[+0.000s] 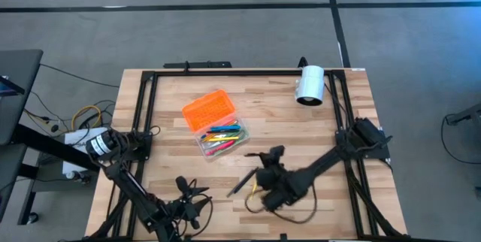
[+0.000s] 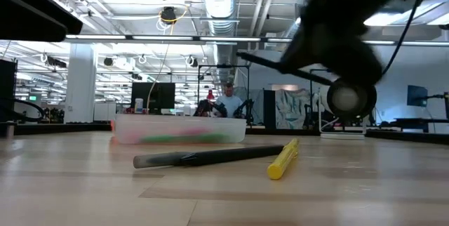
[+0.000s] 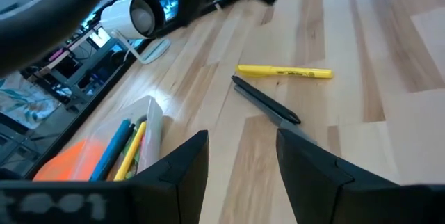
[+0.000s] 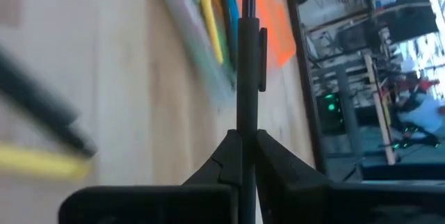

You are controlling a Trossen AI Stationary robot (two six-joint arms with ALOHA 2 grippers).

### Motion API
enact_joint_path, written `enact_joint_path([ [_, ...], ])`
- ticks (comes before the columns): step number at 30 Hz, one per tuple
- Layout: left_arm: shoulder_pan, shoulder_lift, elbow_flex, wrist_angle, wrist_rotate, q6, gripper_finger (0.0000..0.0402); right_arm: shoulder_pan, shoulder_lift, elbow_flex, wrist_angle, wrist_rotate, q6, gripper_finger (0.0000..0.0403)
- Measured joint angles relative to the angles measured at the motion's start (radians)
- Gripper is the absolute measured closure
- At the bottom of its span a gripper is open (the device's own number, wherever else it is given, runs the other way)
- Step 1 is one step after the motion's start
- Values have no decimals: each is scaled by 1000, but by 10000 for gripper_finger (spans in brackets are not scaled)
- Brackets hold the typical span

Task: Pick & place school supplies into a supply box
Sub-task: Put the right black pen into the supply box

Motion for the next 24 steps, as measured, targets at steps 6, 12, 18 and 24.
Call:
enact_joint_path([
  [6,-25,0,0,5,0,-6,242,-148,0,5,274,-73,-381,399],
  [12,-63,0,0,5,2,-42,242,-269,-1,6,531,-176,-666,397],
  [18,-100,0,0,5,-1,-80,242,-353,-1,6,639,-352,-774,398],
  [24,-120,0,0,9,-1,-123,242,-390,-2,6,667,-404,-782,394],
])
